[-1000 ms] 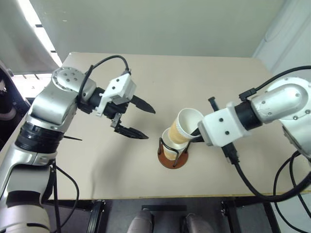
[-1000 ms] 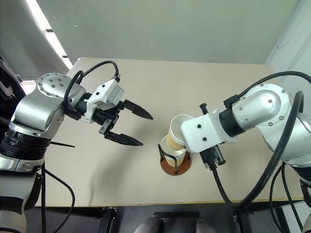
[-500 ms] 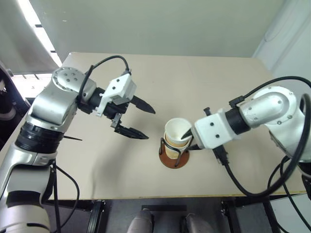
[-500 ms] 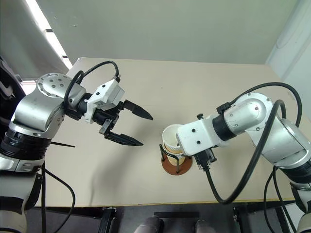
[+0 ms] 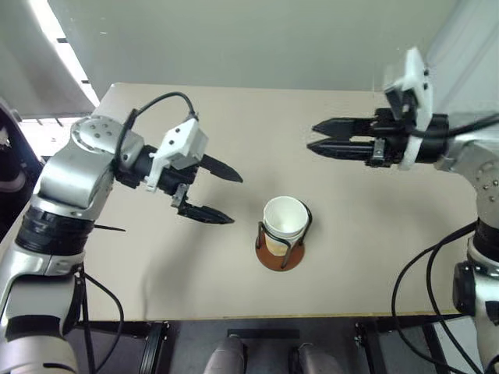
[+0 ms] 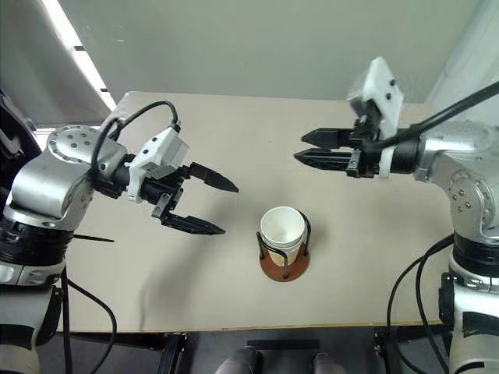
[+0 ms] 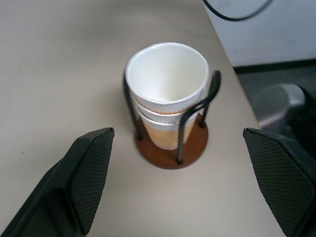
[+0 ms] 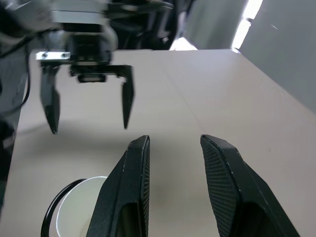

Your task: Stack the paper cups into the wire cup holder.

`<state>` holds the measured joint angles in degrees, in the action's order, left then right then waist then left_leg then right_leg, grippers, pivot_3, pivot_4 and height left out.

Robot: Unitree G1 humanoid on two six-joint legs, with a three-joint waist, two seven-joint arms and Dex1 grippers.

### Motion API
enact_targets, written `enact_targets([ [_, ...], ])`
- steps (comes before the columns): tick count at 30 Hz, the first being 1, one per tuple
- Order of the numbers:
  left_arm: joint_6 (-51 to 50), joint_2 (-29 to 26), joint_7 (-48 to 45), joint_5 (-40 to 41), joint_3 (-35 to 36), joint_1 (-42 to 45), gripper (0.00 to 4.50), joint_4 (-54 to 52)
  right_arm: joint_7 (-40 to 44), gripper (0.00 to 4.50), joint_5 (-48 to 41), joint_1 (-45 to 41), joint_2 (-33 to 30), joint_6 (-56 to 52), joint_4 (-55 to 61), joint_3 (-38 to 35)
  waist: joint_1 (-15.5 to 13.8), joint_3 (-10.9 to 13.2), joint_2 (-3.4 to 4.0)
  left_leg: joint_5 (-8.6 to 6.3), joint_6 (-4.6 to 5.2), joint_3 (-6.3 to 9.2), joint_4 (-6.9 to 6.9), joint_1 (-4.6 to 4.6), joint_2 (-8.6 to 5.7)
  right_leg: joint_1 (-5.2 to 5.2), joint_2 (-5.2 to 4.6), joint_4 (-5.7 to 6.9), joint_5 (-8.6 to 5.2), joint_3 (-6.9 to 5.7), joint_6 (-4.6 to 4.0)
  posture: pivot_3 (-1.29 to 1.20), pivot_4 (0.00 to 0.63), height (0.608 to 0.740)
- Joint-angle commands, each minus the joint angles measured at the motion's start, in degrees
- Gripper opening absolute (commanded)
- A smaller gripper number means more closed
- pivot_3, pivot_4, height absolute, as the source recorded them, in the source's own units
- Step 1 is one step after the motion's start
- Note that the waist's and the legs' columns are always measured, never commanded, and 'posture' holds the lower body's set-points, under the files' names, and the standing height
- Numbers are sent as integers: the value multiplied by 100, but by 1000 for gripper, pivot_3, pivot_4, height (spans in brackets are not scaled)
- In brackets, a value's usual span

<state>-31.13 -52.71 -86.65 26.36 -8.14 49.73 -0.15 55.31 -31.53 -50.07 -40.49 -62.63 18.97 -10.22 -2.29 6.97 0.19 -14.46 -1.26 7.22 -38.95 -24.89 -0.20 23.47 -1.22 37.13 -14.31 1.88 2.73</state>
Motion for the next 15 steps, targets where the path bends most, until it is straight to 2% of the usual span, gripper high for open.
enact_targets([
  [1, -207, -13, 371, 120, 414, -208, 4500, -59, -568, 1549, -130, 153, 57, 13, -165, -606, 1, 1, 2, 1, -2, -1, 0, -1, 0, 4, 0, 4, 0, 0, 0, 0, 150, 740],
  [9, 129, 880, 2859, -294, 1501, -981, 4500, 838, -2475, 1549, 791, 1224, 774, 1274, -1028, -1050, 13, 0, 4, 8, -12, -5, 20, 45, 1, -20, 0, 16, 1, 5, -6, 0, 150, 740],
  [15, 558, 1336, 4011, -659, 1842, -1307, 4500, 1662, -3234, 1549, 1126, 1957, 1336, 2525, -1957, -1281, 8, -2, 2, 9, -12, -7, 25, 60, 0, -27, 1, 18, 2, 6, -8, 0, 150, 740],
])
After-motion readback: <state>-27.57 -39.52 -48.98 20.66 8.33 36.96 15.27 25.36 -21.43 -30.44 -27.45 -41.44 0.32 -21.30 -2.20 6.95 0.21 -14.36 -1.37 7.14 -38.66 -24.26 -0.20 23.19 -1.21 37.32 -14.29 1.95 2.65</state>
